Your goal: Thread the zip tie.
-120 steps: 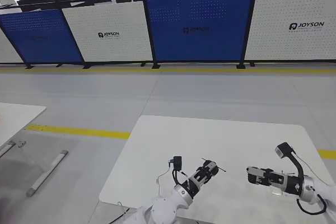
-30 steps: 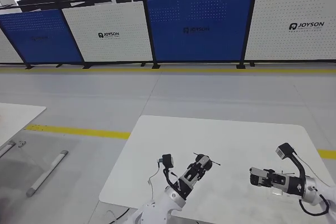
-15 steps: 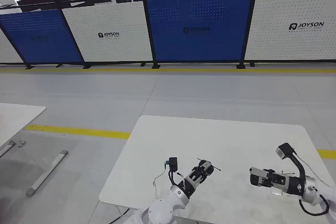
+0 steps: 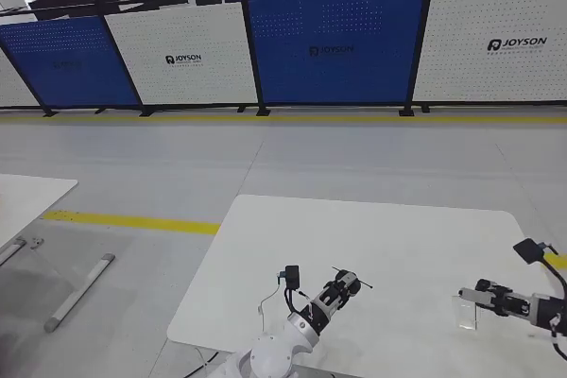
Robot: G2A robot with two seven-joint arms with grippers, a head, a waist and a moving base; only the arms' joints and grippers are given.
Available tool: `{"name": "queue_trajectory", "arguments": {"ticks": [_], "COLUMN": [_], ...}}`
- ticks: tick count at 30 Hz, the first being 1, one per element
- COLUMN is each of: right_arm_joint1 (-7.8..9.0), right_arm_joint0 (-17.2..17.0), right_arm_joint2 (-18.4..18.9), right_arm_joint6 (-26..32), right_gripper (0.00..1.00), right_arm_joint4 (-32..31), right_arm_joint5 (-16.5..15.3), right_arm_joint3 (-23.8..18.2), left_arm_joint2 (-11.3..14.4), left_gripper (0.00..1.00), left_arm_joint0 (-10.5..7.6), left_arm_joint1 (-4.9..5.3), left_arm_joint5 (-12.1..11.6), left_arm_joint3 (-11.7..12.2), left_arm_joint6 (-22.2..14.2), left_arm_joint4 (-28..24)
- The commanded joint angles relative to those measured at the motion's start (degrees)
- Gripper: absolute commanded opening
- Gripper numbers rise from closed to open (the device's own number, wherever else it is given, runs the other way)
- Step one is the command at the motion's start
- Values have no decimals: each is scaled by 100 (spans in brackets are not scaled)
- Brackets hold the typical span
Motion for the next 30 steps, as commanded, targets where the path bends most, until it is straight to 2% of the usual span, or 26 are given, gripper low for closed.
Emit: {"name": "queue_trajectory", "arguments": {"ticks": [1, 2, 13, 16, 20, 22, 28, 30], "right_arm_joint1": [44, 38, 38, 54, 77, 64, -33, -39], "right_arm_joint0": [35, -17, -17, -8, 414, 720, 1456, 1497], "right_arm_joint2": [82, 98, 98, 32, -227, -520, -1525, -1565], "right_arm_joint6": [-106, -464, -464, -482, 211, 444, 673, 673], "right_gripper": [100, 100, 100, 100, 100, 100, 100, 100], "right_arm_joint4": [-821, -1037, -1037, -1405, -1439, -1624, -2331, -2354], "right_arm_joint5": [126, 149, 149, 100, 156, 261, 521, 550], "right_arm_joint3": [-79, -190, -190, -289, -180, -41, 535, 559], "left_arm_joint2": [0, 0, 0, 0, 0, 0, 0, 0], "left_gripper": [0, 0, 0, 0, 0, 0, 0, 0], "left_arm_joint0": [0, 0, 0, 0, 0, 0, 0, 0], "left_arm_joint1": [0, 0, 0, 0, 0, 0, 0, 0], "left_arm_joint5": [0, 0, 0, 0, 0, 0, 0, 0], "left_arm_joint3": [0, 0, 0, 0, 0, 0, 0, 0], "left_arm_joint6": [0, 0, 0, 0, 0, 0, 0, 0], "left_arm_joint4": [0, 0, 0, 0, 0, 0, 0, 0]}}
